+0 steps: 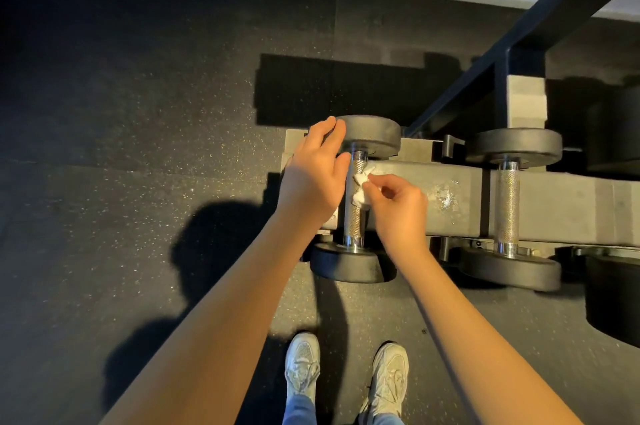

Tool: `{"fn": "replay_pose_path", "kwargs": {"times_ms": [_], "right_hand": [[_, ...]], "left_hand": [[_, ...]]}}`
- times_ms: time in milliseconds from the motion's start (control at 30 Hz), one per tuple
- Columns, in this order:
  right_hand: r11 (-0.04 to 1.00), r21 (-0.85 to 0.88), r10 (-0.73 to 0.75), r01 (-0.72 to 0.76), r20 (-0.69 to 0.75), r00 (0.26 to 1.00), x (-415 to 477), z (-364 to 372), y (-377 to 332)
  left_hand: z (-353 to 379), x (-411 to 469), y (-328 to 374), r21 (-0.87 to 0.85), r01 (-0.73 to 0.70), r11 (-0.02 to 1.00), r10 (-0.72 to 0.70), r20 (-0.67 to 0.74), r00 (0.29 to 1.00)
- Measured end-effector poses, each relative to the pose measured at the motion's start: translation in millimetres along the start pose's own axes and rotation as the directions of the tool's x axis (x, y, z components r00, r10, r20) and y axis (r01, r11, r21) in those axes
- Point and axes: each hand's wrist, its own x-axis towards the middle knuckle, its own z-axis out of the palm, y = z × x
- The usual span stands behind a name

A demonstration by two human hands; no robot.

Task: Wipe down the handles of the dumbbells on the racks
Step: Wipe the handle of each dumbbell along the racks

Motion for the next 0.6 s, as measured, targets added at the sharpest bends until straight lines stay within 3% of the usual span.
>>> {"fn": "replay_pose_path", "kwargs": {"times_ms": [133, 367, 600], "right_hand": [[0.995, -0.068, -0.066, 0.069, 0.043, 0.997, -8, -6, 2], [0.985, -0.086, -0.164, 0.152, -0.144, 0.976, 28, 17, -15], [0.961, -0.187, -0.205, 0.205, 0.023, 0.979, -6, 0, 8]], "left_hand": [[1, -2, -4, 0.023, -0.039, 0.999, 0.039, -0.013, 0.999], [-8, 1, -3, 0.001, -0.002, 1.0, 0.002, 0.086, 0.996], [-5, -2, -5, 0.017, -0.047, 0.999, 0.047, 0.045, 0.998]]}}
